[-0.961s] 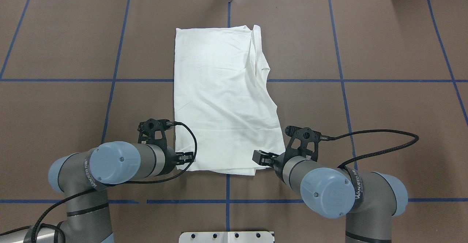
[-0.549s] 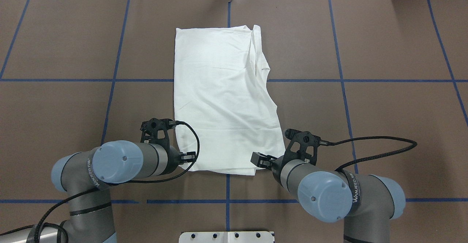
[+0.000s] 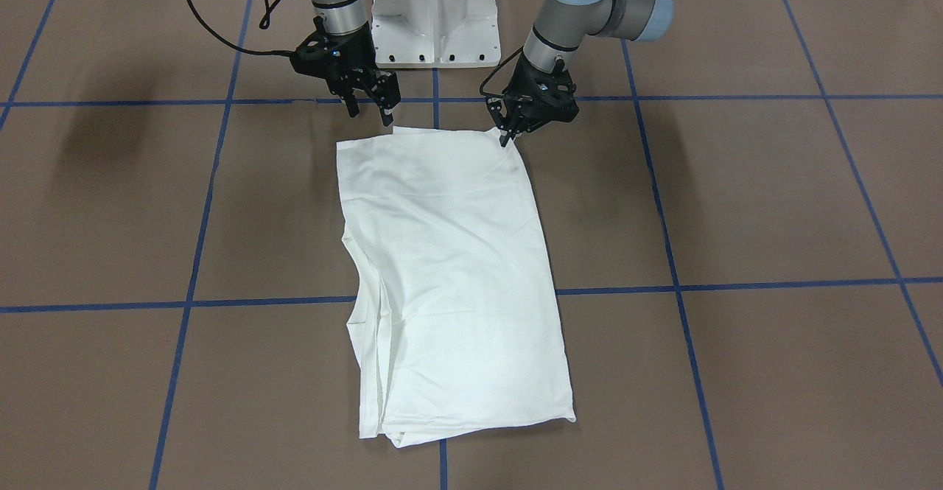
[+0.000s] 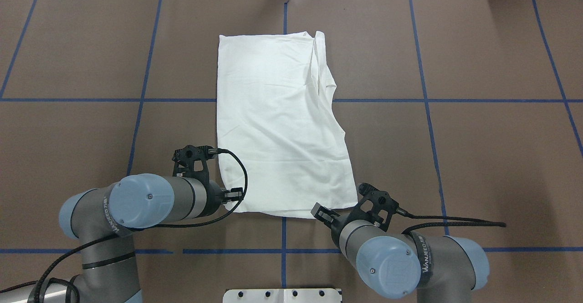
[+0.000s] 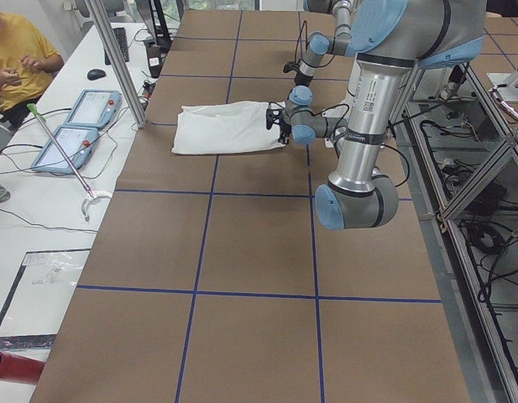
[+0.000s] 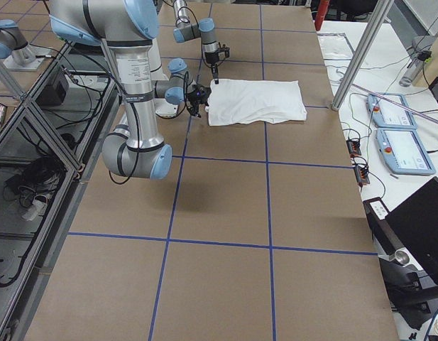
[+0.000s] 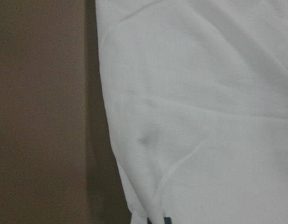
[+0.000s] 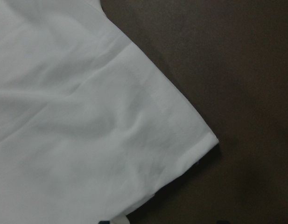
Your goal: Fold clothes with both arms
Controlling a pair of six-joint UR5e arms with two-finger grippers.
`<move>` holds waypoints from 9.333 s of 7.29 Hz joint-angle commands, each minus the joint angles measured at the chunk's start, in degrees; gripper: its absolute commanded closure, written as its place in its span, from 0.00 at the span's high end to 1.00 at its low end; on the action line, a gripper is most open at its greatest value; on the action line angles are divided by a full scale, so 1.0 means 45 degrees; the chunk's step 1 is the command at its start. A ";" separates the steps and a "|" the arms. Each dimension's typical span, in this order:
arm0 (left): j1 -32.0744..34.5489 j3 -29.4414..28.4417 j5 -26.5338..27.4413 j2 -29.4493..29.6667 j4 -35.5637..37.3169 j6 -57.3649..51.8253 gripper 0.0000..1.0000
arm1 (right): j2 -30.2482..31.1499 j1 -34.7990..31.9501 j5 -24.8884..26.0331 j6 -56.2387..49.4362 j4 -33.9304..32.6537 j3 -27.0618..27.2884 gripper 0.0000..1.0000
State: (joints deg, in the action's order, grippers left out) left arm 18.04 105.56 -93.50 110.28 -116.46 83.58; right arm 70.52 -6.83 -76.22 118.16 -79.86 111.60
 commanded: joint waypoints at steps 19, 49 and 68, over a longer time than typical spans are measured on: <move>0.0073 0.3734 -0.0777 -0.0093 0.3228 -0.0879 0.00 | -0.2781 -0.0574 -0.0172 0.1593 -0.5944 0.2211 0.00; 0.7007 -0.3223 -0.3303 0.2251 0.1759 -1.0508 1.00 | -0.8915 -0.6093 -0.0152 -0.8340 -0.1062 -1.2338 0.87; 1.5836 -0.2518 -0.9573 -0.4526 0.7032 -2.1036 1.00 | 0.4952 -1.8560 -1.1852 -3.0730 -0.3992 -0.3744 1.00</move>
State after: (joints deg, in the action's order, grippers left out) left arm 89.44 94.38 -136.70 90.02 -85.01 -11.46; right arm 91.11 -90.31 -129.69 -19.71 -97.53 94.76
